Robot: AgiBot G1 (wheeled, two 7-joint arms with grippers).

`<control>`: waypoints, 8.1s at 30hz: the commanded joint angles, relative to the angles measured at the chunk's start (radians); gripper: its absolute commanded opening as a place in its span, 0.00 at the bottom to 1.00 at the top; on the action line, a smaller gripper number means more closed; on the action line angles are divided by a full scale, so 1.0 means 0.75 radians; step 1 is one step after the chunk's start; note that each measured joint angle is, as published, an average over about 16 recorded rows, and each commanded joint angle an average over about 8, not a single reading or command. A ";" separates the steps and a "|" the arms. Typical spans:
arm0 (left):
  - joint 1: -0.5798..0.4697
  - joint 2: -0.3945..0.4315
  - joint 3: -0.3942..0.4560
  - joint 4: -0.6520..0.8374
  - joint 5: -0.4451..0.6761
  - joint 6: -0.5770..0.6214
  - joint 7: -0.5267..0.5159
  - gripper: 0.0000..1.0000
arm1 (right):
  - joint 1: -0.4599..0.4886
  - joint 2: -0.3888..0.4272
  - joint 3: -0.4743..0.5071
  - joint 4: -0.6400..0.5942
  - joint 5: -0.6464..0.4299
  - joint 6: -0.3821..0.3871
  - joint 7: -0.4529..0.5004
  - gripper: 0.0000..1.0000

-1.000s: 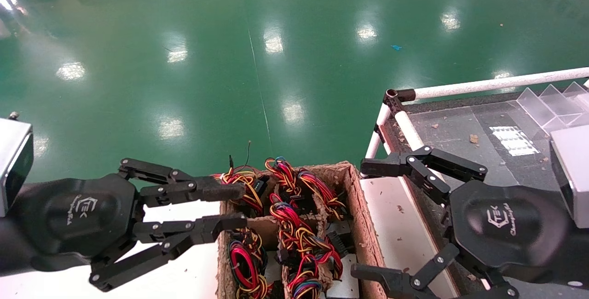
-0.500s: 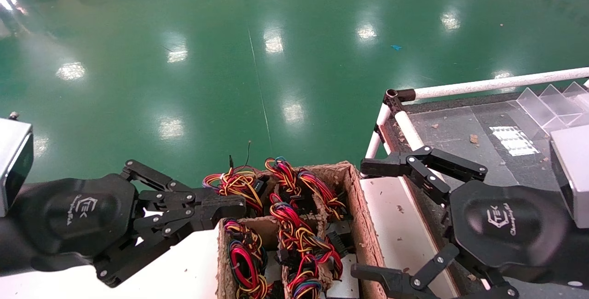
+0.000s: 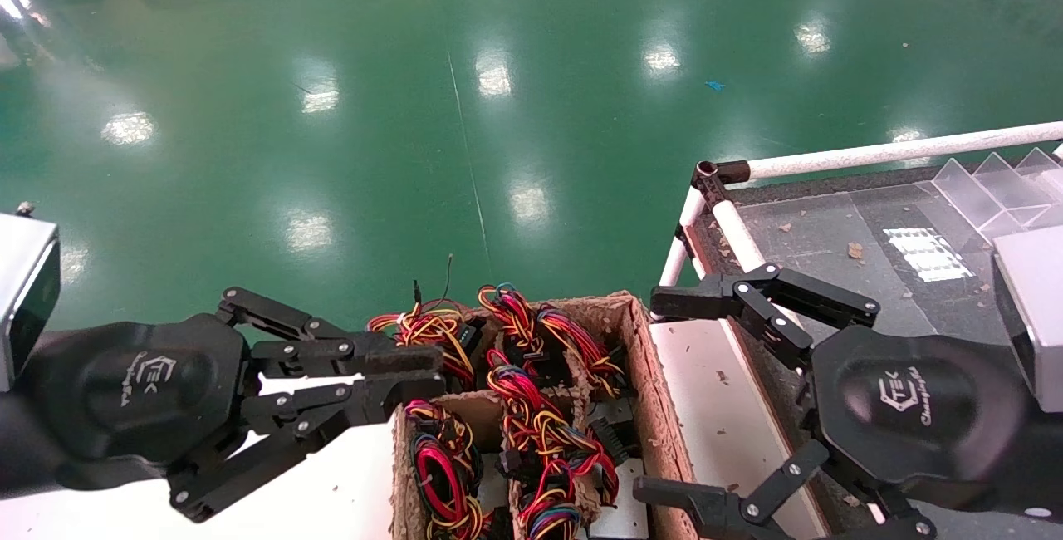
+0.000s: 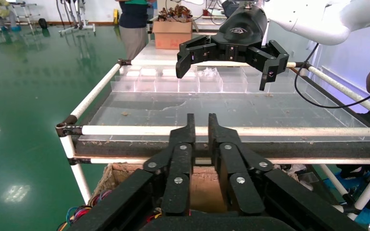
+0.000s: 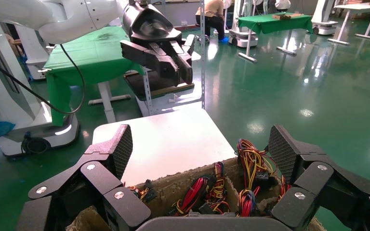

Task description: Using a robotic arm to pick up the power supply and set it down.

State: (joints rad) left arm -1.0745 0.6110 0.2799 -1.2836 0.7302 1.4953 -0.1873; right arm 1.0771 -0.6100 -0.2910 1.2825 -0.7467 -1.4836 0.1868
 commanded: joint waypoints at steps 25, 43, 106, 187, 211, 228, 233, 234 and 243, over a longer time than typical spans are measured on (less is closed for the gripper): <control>-0.001 -0.001 0.003 0.001 -0.002 0.000 0.002 1.00 | 0.188 -0.138 -0.314 -0.019 -0.676 0.086 0.120 0.17; -0.001 -0.001 0.004 0.001 -0.003 -0.001 0.002 1.00 | 0.159 -0.303 -0.375 -0.030 -0.916 0.329 0.031 0.00; -0.003 -0.004 0.010 0.001 -0.007 -0.004 0.005 1.00 | 0.184 -0.008 0.188 0.021 -0.450 0.667 -0.247 0.00; -0.004 -0.007 0.017 0.001 -0.011 -0.007 0.009 1.00 | 0.642 -0.401 -0.107 -0.798 -0.989 0.764 -0.706 1.00; -0.005 -0.007 0.019 0.003 -0.012 -0.007 0.010 1.00 | 0.443 -0.274 -0.057 -0.534 -0.677 0.532 -0.515 1.00; -0.005 -0.008 0.021 0.003 -0.013 -0.007 0.011 1.00 | 0.266 -0.166 -0.028 -0.321 -0.400 0.315 -0.310 1.00; -0.005 -0.008 0.021 0.003 -0.014 -0.008 0.011 1.00 | 0.214 -0.134 -0.020 -0.259 -0.319 0.251 -0.250 1.00; -0.005 -0.008 0.021 0.003 -0.014 -0.008 0.011 1.00 | 0.203 -0.128 -0.018 -0.246 -0.302 0.238 -0.238 1.00; -0.005 -0.008 0.022 0.003 -0.014 -0.008 0.011 1.00 | 0.120 -0.077 -0.005 -0.146 -0.172 0.136 -0.142 1.00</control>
State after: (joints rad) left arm -1.0784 0.6051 0.2961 -1.2815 0.7198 1.4895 -0.1790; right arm 1.1867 -0.6796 -0.2976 1.1495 -0.9062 -1.3579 0.0580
